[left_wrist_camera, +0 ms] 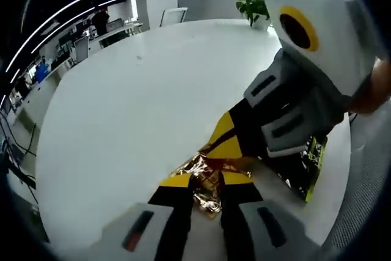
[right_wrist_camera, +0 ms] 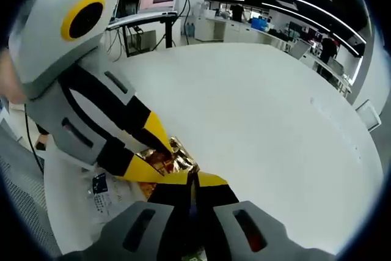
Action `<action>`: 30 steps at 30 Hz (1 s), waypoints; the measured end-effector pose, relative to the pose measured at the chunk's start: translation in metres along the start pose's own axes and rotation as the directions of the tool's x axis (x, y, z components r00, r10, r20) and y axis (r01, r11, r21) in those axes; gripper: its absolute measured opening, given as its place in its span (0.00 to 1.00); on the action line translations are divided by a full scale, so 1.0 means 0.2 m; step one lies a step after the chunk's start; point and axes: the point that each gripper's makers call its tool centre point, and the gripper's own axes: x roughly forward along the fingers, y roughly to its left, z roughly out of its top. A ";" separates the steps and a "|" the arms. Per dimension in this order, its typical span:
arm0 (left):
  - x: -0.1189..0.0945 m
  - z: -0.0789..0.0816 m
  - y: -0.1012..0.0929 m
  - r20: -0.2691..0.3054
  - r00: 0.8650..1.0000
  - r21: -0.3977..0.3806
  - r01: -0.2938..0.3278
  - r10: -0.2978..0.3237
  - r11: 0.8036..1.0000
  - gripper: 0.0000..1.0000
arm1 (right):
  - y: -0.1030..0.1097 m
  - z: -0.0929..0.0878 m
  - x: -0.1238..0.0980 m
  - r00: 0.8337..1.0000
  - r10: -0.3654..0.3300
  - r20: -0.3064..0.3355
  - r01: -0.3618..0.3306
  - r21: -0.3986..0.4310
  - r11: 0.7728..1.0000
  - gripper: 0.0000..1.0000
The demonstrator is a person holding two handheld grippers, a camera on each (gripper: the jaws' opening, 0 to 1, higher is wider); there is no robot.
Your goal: Arrange the skincare products in the storage area until every visible bottle or jar stands upright without overlapping.
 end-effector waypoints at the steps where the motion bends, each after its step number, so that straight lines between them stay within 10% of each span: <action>1: 0.00 0.00 0.01 0.000 1.000 -0.008 0.004 -0.004 1.000 0.23 | -0.01 0.00 -0.01 1.000 -0.007 0.006 0.007 -0.020 1.000 0.05; 30: -0.01 0.00 0.01 -0.016 1.000 -0.011 0.006 -0.006 1.000 0.25 | -0.01 0.01 -0.14 0.996 -0.056 0.069 0.062 -0.093 0.994 0.25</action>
